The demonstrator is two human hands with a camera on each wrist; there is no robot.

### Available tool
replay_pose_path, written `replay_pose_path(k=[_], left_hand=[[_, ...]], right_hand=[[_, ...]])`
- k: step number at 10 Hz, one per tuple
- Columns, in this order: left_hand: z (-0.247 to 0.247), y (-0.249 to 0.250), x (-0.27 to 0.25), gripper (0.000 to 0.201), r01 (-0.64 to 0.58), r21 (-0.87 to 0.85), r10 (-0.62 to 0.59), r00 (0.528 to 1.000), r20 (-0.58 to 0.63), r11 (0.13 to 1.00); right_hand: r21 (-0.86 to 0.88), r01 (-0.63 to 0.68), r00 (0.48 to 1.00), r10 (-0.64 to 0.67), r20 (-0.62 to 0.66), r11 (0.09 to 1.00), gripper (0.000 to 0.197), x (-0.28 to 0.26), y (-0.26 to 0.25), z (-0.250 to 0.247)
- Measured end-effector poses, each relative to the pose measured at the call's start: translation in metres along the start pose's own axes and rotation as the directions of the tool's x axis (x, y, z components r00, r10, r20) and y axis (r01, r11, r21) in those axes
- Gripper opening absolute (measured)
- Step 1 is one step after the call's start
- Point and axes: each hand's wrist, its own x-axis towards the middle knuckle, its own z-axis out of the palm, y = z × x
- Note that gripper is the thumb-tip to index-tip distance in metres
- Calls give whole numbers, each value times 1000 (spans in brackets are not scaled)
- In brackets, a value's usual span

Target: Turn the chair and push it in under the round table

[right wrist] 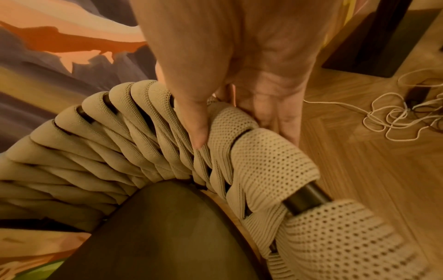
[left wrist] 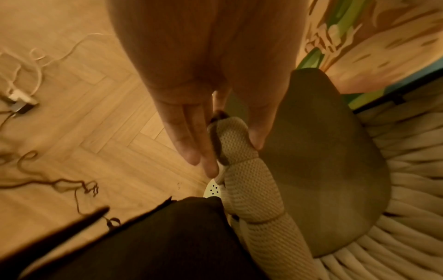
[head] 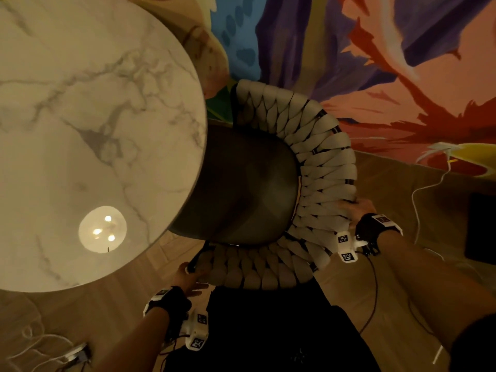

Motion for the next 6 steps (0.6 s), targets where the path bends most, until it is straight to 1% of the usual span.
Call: replay_pose_path(k=[1, 2, 3, 4, 5, 6], left_hand=[[-13, 13, 6, 62, -33, 235, 13, 996, 85, 971], [-23, 23, 6, 51, -83, 428, 11, 986, 167, 900], [-29, 25, 3, 42, -123, 471, 39, 982, 184, 873], [-28, 19, -7, 41, -176, 481, 105, 980, 171, 859], [-23, 6, -18, 43, -246, 484, 190, 968, 163, 839], [-14, -10, -39, 43, -360, 513, 332, 931, 149, 779]], right_hand=[[-14, 8, 1000, -8, -22, 1000, 61, 1, 11, 1], [-92, -2, 999, -3, -49, 996, 57, -12, 28, 12], [-183, 3, 999, -11, -41, 983, 38, -44, 48, 25], [-206, 52, 998, -44, 42, 977, 37, -72, 73, 35], [-150, 51, 993, -34, 110, 987, 9, -102, 102, 41], [79, 38, 982, -52, 180, 996, 3, -122, 147, 56]])
